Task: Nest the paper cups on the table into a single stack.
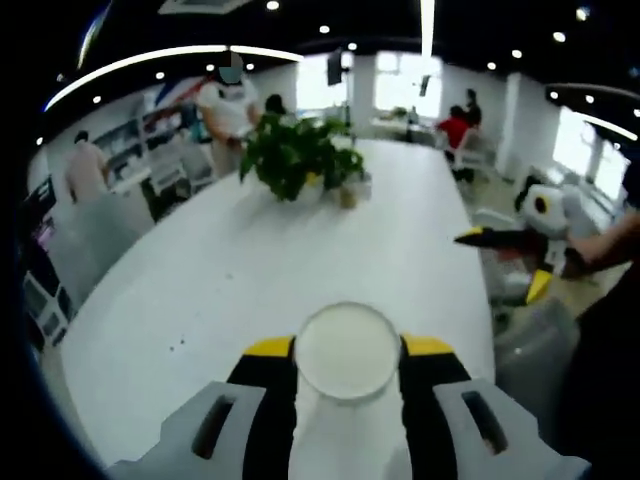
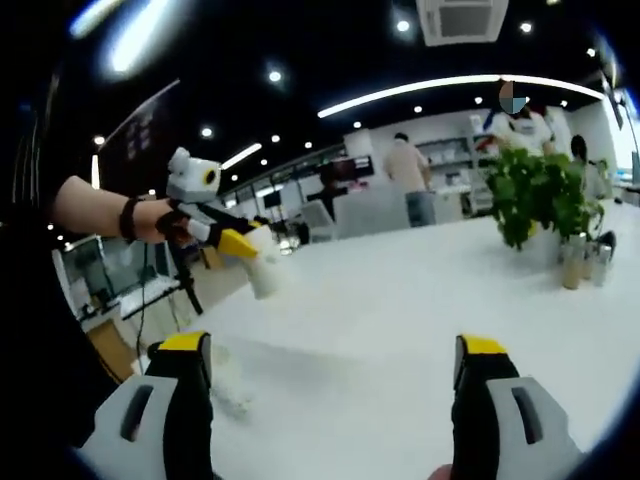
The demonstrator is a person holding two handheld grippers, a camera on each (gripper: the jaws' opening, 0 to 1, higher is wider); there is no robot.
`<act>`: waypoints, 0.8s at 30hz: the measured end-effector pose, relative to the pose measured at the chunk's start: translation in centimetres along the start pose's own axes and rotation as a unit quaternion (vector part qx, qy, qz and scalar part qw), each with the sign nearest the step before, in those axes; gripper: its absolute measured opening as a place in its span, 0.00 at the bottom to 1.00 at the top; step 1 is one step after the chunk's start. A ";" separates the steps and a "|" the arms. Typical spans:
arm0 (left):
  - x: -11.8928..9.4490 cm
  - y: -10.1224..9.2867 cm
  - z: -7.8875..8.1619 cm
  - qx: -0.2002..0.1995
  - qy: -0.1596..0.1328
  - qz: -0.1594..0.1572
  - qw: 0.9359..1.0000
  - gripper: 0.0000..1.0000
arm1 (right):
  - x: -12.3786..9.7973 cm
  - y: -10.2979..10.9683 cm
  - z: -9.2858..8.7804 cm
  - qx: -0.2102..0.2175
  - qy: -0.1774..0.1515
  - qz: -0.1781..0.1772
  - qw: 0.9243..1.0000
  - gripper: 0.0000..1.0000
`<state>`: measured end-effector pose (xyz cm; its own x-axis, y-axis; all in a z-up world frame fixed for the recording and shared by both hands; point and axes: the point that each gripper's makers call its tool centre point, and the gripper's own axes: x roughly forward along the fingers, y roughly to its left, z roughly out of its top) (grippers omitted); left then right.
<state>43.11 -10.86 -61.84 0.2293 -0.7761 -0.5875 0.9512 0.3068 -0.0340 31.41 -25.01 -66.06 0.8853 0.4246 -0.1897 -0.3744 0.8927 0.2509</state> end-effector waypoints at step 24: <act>-4.3 -5.4 -4.5 -0.078 -0.013 -0.037 0.996 0.38 | 3.3 9.3 -1.2 0.073 0.006 0.111 0.991 0.90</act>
<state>36.06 -6.73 -62.75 0.1676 -0.8135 -0.5569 0.9223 0.3289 -0.2029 30.54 -15.13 -65.52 0.7817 0.6109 -0.1255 -0.5148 0.7457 0.4230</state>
